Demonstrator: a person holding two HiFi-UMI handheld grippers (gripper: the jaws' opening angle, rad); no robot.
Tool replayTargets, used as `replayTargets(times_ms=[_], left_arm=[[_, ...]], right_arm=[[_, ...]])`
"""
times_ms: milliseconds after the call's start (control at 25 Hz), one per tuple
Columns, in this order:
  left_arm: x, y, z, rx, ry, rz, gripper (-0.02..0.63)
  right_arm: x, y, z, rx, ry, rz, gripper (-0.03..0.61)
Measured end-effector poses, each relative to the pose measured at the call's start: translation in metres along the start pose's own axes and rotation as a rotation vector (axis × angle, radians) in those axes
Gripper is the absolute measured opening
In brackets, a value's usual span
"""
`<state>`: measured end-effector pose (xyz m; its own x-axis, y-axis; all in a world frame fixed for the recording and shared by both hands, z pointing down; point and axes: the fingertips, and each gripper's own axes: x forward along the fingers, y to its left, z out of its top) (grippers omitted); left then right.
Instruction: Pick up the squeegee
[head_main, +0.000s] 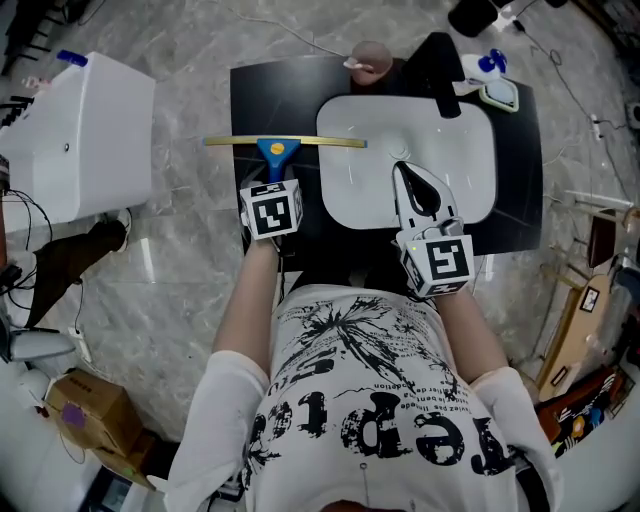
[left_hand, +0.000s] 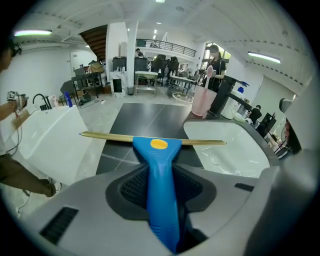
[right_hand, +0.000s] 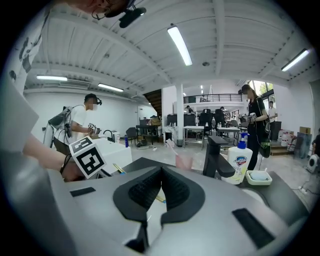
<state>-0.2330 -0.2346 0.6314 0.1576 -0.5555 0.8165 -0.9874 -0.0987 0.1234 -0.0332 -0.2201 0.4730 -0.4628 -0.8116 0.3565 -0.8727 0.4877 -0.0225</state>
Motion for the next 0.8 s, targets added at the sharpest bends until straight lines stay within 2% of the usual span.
replayTargets(times_ms=[200,360,560,800], left_arm=[[-0.019,-0.006,-0.004,-0.031,-0.032,-0.02,0.138],[-0.039,-0.012,-0.001,-0.047,-0.091,-0.024,0.138],[-0.075,-0.021,0.015,-0.028,-0.204,-0.03,0.138],[-0.124,-0.029,0.047,0.037,-0.336,-0.009,0.138]], right_arm=[[-0.013,0.006,0.009,-0.009,-0.019,0.011,0.015],[-0.022,0.006,0.016,-0.021,-0.042,0.019,0.015],[-0.039,0.006,0.027,-0.036,-0.072,0.019,0.014],[-0.059,0.006,0.056,-0.055,-0.133,0.015,0.014]])
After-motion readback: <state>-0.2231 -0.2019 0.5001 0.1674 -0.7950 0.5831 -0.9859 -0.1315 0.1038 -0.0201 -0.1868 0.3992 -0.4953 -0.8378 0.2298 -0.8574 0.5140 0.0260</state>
